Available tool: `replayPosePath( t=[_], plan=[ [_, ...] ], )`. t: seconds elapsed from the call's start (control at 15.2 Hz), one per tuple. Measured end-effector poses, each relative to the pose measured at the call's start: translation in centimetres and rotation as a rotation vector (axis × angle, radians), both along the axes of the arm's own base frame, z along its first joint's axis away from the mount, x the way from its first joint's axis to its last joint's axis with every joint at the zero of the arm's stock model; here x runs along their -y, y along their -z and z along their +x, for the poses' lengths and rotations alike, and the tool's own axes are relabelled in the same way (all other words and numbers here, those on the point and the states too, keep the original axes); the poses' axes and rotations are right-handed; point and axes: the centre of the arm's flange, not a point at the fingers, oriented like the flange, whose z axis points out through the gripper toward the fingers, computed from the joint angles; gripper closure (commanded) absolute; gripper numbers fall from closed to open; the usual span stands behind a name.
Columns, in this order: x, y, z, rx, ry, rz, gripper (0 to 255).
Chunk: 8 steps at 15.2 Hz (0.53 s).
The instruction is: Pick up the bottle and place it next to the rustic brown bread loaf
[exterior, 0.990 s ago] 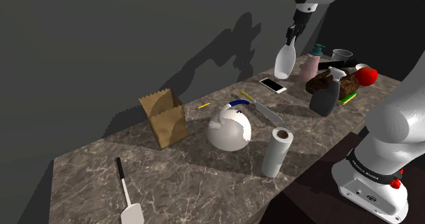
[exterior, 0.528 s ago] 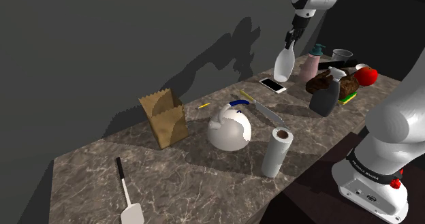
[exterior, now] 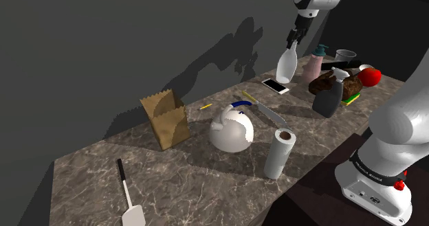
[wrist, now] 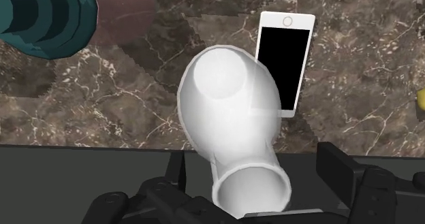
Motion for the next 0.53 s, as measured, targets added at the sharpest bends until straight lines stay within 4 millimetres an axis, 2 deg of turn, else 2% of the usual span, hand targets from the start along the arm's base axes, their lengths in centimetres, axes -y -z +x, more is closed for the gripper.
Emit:
replayPosePath(
  t=[0.2,0.4,0.53],
  plan=[
    [0.0,-0.5,-0.2,0.000,0.000,0.000,0],
    [-0.1,-3.7,-0.5,0.001,0.000,-0.001,0],
    [0.0,-4.7,-0.8,0.001,0.000,-0.001,0]
  ],
)
